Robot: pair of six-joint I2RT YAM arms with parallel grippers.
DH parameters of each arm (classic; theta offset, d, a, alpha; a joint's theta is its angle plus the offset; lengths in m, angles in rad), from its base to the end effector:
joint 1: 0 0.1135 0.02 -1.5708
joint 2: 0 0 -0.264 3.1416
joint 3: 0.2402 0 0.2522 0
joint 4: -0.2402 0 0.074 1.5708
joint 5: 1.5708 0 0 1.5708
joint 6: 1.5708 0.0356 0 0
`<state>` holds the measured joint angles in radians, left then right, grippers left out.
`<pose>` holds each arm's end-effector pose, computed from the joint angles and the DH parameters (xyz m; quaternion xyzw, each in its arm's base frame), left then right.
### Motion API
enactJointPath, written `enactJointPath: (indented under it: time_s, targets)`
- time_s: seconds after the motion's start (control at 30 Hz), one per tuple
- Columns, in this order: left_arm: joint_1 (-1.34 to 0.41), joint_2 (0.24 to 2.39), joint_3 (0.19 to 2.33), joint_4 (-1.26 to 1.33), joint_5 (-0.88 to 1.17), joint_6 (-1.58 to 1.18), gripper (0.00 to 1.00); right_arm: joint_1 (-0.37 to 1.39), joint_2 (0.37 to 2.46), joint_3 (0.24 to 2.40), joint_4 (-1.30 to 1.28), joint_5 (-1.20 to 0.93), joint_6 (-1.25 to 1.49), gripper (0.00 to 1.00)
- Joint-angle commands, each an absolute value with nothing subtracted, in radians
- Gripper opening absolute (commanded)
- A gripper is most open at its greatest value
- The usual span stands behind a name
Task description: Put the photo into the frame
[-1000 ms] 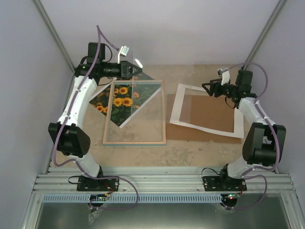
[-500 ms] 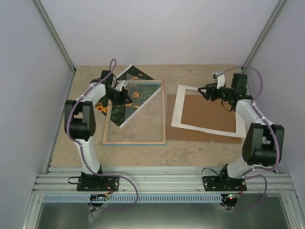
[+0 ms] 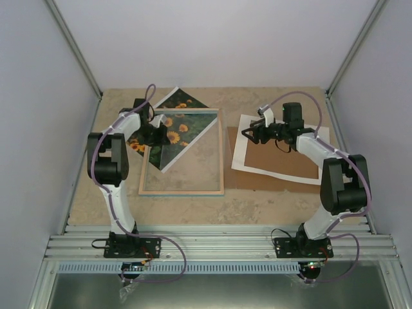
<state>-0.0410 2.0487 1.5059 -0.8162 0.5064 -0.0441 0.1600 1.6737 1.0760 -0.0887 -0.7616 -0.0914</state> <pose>0.4032 -0.0338 0.1700 0.0250 0.9627 -0.2532 0.0916 0.3520 0.0817 0.2246 -0.2630 0.8125 0.3493 0.3855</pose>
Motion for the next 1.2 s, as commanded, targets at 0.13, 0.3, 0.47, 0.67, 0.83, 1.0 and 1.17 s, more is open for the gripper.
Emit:
enactJointPath:
  time_s: [0.13,0.3,0.47,0.67,0.83,1.0,1.17]
  targets:
    - [-0.046,1.963,1.483,-0.801,0.528,0.047,0.00,0.179,1.703,1.067,-0.050,-0.747,-0.108,0.65]
    - [-0.053,1.934,1.468,-0.778,0.556,0.073,0.00,0.185,1.709,1.067,-0.045,-0.746,-0.104,0.64]
    - [-0.054,1.956,1.479,-0.762,0.541,0.062,0.00,0.186,1.712,1.068,-0.047,-0.746,-0.104,0.64]
    - [-0.053,1.999,1.496,-0.755,0.497,0.045,0.00,0.186,1.713,1.068,-0.051,-0.744,-0.106,0.64]
    - [-0.051,2.033,1.503,-0.743,0.465,0.032,0.00,0.186,1.718,1.067,-0.051,-0.747,-0.106,0.64]
    - [-0.050,2.046,1.512,-0.728,0.457,0.032,0.00,0.187,1.720,1.062,-0.051,-0.747,-0.107,0.64]
    - [-0.049,2.044,1.513,-0.725,0.449,0.041,0.00,0.187,1.721,1.060,-0.051,-0.747,-0.109,0.64]
